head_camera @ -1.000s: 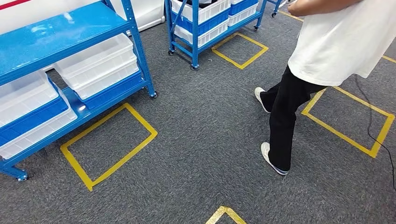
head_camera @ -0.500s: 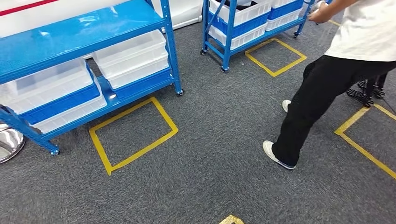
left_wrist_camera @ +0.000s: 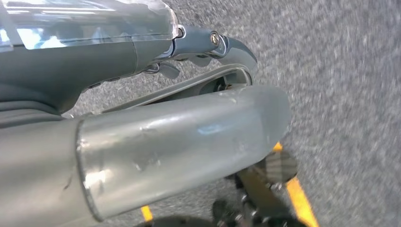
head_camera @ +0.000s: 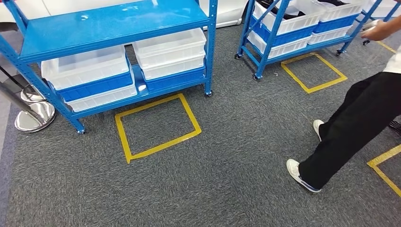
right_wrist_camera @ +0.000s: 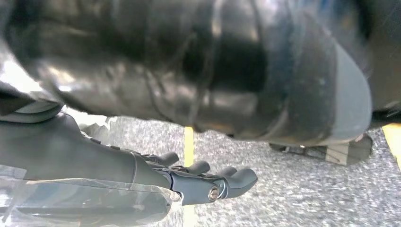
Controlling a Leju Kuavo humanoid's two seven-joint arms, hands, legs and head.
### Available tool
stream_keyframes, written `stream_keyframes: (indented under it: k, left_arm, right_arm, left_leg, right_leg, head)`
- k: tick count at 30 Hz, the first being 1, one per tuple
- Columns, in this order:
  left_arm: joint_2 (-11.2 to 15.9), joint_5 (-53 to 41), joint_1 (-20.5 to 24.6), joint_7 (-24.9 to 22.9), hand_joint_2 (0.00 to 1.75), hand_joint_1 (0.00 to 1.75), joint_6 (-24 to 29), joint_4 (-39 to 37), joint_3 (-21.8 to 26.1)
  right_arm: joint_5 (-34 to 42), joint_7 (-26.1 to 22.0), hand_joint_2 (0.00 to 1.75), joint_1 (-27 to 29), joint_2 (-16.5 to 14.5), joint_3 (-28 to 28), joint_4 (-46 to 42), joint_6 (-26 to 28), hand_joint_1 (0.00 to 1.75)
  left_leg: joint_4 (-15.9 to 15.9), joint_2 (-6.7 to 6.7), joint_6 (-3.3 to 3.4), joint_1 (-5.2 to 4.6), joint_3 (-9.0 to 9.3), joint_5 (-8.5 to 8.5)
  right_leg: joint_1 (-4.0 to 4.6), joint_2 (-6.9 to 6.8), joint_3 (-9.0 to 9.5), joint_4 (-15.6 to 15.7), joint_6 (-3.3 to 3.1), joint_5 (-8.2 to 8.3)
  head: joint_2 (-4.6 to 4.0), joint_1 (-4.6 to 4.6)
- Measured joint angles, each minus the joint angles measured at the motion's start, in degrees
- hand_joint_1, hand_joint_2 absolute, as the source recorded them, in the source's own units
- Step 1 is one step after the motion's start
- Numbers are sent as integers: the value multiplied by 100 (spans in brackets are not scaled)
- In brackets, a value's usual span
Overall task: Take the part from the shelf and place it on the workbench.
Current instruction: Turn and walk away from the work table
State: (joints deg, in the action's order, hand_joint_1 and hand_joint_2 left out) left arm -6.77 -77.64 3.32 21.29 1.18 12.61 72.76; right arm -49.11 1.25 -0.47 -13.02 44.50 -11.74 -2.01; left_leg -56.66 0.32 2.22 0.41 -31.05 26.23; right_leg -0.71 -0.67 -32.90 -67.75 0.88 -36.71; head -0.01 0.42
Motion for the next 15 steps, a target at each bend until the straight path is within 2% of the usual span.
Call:
stream_keyframes:
  k: [1, 2, 3, 4, 5, 7, 8, 10, 11, 13, 15]
  left_arm:
    - [0, 0, 6, 0, 0, 0, 0, 0, 0]
    - [-1, 0, 7, 0, 0, 0, 0, 0, 0]
    - [-1, 0, 5, -1, 0, 0, 0, 0, 0]
    - [-2, 0, 2, -1, 0, 0, 0, 0, 0]
    - [-3, 0, 0, -1, 0, 0, -1, 0, 0]
    - [-6, 0, 2, 0, 0, 0, -2, 0, 0]
    - [-7, 0, 2, -1, 0, 0, -2, 0, 0]
    - [-7, 0, -12, -2, 0, 0, -1, 0, 0]
    - [-5, 0, -22, -2, 0, 0, 0, 0, 0]
    - [-6, -1, -25, -2, 0, 0, 0, 0, 0]
    - [-10, -1, -5, -3, 0, 0, 0, 0, 0]
  right_arm:
    - [-4, 0, 0, 4, 2, 2, 0, 0, 0]
    - [-8, 0, 0, 9, 4, 4, 0, 1, 0]
    - [-12, 0, 0, 14, 6, 5, 0, 2, 0]
    - [-15, 0, 0, 16, 8, 6, -1, 3, 0]
    - [-19, 0, 0, 18, 10, 7, -1, 4, 0]
    - [-22, 0, 0, 21, 12, 7, -1, 4, 0]
    - [-24, 0, 0, 18, 13, 7, 0, 4, 0]
    - [-29, 1, 0, 4, 11, 7, 0, 5, 0]
    - [-32, 2, 0, -2, 10, 8, 0, 7, 0]
    - [-36, 3, 0, 4, 5, 9, 0, 13, 0]
    - [-38, 5, 0, 22, 2, 9, 0, 21, 0]
  left_leg:
    - [-2, -74, 6, -1, -4, 0]
    - [-6, -158, 9, -3, -1, 3]
    - [-13, -246, 6, -3, 6, 8]
    - [-25, -333, -2, -1, 17, 16]
    - [-45, -417, -17, 2, 24, 31]
    - [-95, -556, -70, -9, 12, 65]
    - [-114, -609, -101, -15, -6, 77]
    - [-115, -705, -173, -10, -45, 80]
    - [-129, -695, -204, -3, -55, 91]
    - [-374, -477, -263, -4, -161, 259]
    - [-1048, -187, -312, 2, -482, 633]
  right_leg:
    - [-4, 39, -203, -366, 6, -129]
    - [-6, 50, -347, -589, 12, -146]
    - [-8, 57, -391, -594, 14, -35]
    - [-13, 75, -326, -369, 10, 180]
    - [-23, 143, -183, 20, 2, 443]
    - [-33, 332, 68, 664, -25, 745]
    - [-32, 391, 122, 814, -43, 786]
    - [-18, 336, 132, 849, -97, 778]
    - [-22, 278, 140, 868, -135, 787]
    - [-40, 149, 161, 913, -220, 801]
    - [-34, 1, 171, 929, -273, 793]
  head:
    - [0, 0]
    - [0, -1]
    - [1, 0]
    - [0, 0]
    - [0, 0]
    - [-1, 0]
    - [-1, -1]
    - [0, -1]
    - [0, -2]
    - [0, -3]
    - [-1, -4]
